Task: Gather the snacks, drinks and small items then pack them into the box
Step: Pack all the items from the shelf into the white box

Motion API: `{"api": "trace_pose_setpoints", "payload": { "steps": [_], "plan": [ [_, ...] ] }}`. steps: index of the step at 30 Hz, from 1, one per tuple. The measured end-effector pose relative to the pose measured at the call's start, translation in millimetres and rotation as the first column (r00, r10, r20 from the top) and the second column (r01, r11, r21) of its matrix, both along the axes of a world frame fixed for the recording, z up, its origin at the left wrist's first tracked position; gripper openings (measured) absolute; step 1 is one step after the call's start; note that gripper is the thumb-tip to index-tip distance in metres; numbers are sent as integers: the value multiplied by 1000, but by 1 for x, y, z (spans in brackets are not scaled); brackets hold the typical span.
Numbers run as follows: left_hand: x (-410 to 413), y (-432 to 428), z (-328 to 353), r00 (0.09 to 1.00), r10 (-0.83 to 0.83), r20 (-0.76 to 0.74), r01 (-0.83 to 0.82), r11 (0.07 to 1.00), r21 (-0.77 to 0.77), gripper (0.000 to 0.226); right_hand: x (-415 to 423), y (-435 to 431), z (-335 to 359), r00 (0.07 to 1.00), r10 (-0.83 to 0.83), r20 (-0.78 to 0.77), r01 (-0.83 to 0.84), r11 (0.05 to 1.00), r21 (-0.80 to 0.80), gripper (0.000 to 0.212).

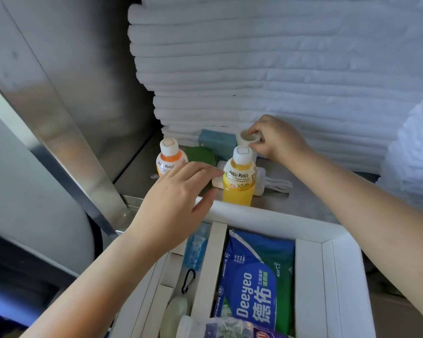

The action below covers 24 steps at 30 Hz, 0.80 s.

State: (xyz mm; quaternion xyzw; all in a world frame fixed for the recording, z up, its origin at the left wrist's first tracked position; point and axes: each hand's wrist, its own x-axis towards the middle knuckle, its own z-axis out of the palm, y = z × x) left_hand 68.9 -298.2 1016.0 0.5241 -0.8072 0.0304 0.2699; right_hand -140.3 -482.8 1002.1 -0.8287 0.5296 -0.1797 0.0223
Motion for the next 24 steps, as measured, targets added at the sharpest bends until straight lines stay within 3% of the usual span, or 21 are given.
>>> {"api": "trace_pose_setpoints", "payload": {
  "steps": [5,9,24],
  "plan": [
    [-1,-2,-3,1000,-5,10,5,1000,1,28,2,-3,3,997,75,-3,-75,997,-2,48],
    [-3,-3,-3,1000,-11,7,11,1000,2,29,3,-5,12,975,214,-55,-209,974,86,63],
    [-3,-2,-6,1000,-2,29,1,1000,32,30,6,-20,16,941,285,-181,-245,945,215,62]
  ]
}}
